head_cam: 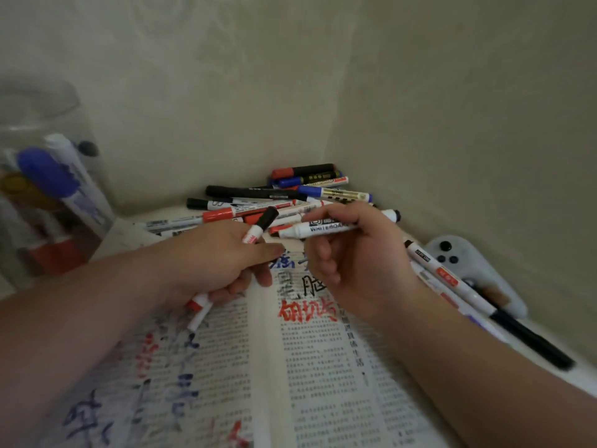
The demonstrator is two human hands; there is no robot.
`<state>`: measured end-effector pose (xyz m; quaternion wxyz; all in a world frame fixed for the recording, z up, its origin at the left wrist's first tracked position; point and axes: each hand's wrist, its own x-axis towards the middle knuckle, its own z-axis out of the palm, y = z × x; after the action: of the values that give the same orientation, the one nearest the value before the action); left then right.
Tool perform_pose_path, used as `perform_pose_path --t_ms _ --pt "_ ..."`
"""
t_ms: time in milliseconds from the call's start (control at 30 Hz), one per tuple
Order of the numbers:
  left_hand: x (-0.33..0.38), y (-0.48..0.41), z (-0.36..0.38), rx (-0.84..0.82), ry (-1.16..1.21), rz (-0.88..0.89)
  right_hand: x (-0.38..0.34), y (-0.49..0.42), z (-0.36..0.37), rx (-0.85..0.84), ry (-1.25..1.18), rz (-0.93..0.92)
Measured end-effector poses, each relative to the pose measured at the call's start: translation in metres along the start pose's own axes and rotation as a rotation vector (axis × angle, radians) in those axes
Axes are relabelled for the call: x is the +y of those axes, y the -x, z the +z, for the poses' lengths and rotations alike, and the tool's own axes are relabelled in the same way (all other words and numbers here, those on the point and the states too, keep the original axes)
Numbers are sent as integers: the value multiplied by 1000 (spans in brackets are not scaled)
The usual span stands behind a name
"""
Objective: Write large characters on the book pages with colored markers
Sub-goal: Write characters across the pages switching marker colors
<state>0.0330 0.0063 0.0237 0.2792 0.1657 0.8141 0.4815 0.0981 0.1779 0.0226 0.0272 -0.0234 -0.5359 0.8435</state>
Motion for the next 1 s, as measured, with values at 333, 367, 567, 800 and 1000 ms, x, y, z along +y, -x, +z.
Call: perform_pose_path --t_ms 333,367,567,800,1000 --pt "-1 5 -4 -26 -15 -47 -23 -25 -41 51 109 26" --pt "-1 5 -4 -19 -17 -49 -26 -23 -42 0 152 35" --pt "0 3 -4 -14 -33 -51 -19 12 -42 6 367 53" --pt "2 3 3 95 -72 131 -7 30 -52 1 635 8" --pt "5 4 1 8 -297 88 -17 41 -52 -22 732 51"
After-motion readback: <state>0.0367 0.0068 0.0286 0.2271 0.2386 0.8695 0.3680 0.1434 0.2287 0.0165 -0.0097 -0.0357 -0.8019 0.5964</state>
